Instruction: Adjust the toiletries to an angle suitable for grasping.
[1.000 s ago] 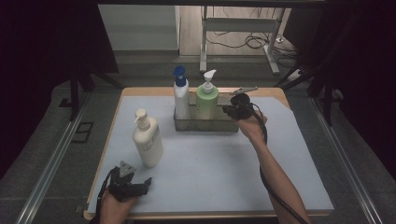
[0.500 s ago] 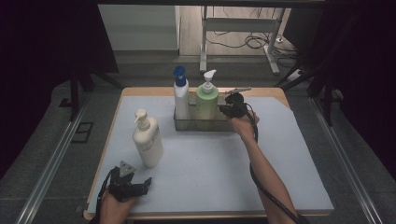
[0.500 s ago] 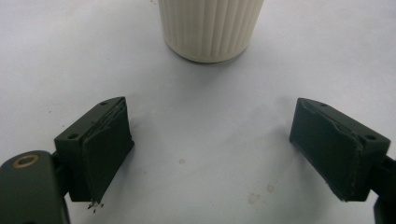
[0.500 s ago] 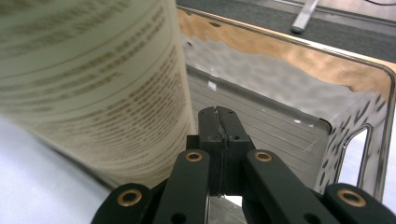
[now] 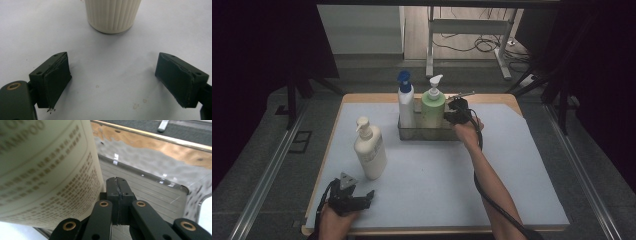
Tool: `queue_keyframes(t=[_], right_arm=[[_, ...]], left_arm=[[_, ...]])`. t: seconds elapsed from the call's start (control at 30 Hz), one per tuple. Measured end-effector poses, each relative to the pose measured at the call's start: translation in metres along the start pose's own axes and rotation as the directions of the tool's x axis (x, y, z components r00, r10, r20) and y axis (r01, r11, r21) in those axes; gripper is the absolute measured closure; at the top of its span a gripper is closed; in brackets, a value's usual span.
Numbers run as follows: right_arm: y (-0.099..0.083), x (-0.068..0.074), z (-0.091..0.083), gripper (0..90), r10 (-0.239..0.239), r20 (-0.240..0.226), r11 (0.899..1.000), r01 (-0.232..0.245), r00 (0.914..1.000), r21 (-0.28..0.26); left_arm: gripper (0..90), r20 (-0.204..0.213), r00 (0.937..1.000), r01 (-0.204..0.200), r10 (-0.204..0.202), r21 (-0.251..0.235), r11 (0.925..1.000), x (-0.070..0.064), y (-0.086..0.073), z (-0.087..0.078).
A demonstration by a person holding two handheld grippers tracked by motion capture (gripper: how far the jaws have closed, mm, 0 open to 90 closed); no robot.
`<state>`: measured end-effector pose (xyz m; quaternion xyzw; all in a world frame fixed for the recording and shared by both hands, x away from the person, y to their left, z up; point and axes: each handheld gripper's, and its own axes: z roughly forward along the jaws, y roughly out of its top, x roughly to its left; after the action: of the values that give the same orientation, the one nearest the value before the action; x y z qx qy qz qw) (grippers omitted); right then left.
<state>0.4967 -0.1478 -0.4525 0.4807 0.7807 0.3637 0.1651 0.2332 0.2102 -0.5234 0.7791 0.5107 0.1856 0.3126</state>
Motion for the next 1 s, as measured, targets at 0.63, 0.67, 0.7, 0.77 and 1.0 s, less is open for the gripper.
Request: queue_keyframes(t=[0.63, 0.67, 0.7, 0.77, 1.0], right_arm=[[0.0, 0.017, 0.008, 89.3, -0.028, -0.045, 0.999, 0.03, 0.9986, 0.031], [0.0, 0.017, 0.007, 89.3, -0.024, -0.047, 0.999, 0.025, 0.9986, 0.027], [-0.001, 0.018, 0.007, 89.4, -0.024, -0.046, 0.999, 0.025, 0.9987, 0.024], [-0.001, 0.02, 0.006, 89.4, -0.02, -0.043, 1.0, 0.021, 0.9989, 0.021], [-0.003, 0.021, 0.007, 89.3, -0.012, -0.035, 1.0, 0.013, 0.9993, 0.016]], left_arm=[[12.2, 0.0, 1.0, -0.001, 0.001, 0.001, 1.0, 0.0, 0.0, 0.0], [12.1, 0.0, 1.0, 0.0, 0.0, 0.001, 1.0, 0.0, 0.0, 0.0], [12.1, 0.0, 1.0, -0.001, 0.001, 0.002, 1.0, 0.0, 0.0, 0.0], [12.1, 0.0, 1.0, -0.002, 0.002, 0.001, 1.0, 0.0, 0.0, 0.0], [12.1, 0.0, 1.0, -0.002, 0.002, 0.002, 1.0, 0.0, 0.0, 0.0]])
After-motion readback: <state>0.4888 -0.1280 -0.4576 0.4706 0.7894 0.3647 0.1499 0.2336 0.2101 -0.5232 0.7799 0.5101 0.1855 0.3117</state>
